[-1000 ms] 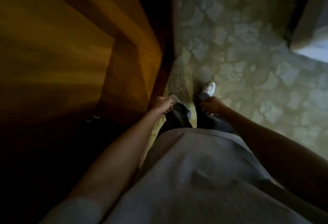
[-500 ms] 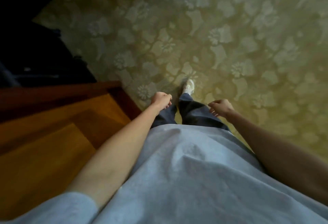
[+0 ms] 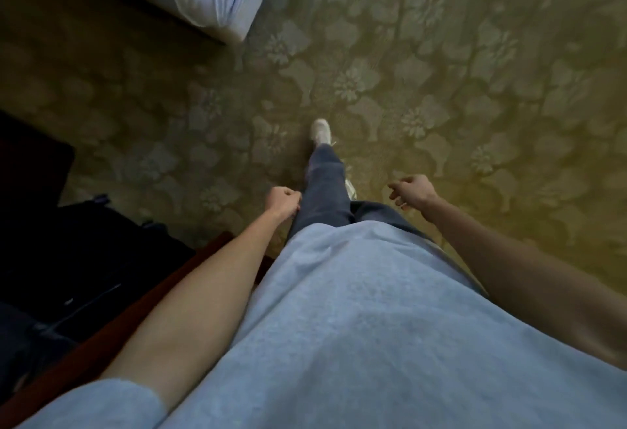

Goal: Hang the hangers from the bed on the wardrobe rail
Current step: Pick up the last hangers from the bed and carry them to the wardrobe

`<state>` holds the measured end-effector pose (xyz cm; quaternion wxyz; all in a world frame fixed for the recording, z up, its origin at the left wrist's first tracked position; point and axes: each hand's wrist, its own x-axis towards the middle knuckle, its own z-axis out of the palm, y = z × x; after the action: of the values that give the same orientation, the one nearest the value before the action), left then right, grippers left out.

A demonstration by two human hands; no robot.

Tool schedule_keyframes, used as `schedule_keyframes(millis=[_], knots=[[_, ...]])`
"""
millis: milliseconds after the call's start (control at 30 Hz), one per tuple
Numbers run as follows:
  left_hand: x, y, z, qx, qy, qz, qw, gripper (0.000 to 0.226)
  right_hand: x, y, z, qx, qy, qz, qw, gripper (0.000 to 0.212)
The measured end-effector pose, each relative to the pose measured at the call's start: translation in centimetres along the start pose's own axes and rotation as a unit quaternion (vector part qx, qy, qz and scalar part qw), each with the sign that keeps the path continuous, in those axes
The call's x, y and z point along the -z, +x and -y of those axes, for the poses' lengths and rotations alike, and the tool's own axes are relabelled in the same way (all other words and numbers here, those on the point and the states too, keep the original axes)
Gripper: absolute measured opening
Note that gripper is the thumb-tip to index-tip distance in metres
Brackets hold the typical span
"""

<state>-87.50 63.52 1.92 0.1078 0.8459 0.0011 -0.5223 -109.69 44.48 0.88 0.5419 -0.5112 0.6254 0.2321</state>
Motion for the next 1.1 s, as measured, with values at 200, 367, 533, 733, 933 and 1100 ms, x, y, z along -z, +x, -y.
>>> schedule_keyframes(millis=[200,367,533,733,933,1100], knots=[[4.6,4.6,-1.9,0.073,0.009,0.008,0.997,0.029,2.9,5.0,17.9,0.113,0.030,0.016,0.993,0.021],[9.0,8.9,-10.0,0.096,-0.008,0.020,0.995,0.023,8.6,9.8,29.7,0.120,-0.018,0.022,0.992,0.021],[12.7,12.8,-25.4,0.042,-0.023,0.010,0.999,0.032,16.6,13.4,35.8,0.075,-0.034,0.003,0.997,0.019],[15.5,16.1,-49.4,-0.081,-0.038,0.045,0.995,0.021,28.5,17.3,37.7,-0.008,0.013,-0.061,0.998,0.022],[16.3,19.8,-68.5,-0.134,-0.029,0.060,0.989,0.018,38.9,21.9,40.0,-0.093,0.016,-0.070,0.993,0.022],[17.6,22.3,-77.6,-0.092,-0.037,0.032,0.995,0.019,47.3,27.0,47.3,-0.118,-0.008,-0.046,0.992,0.019]])
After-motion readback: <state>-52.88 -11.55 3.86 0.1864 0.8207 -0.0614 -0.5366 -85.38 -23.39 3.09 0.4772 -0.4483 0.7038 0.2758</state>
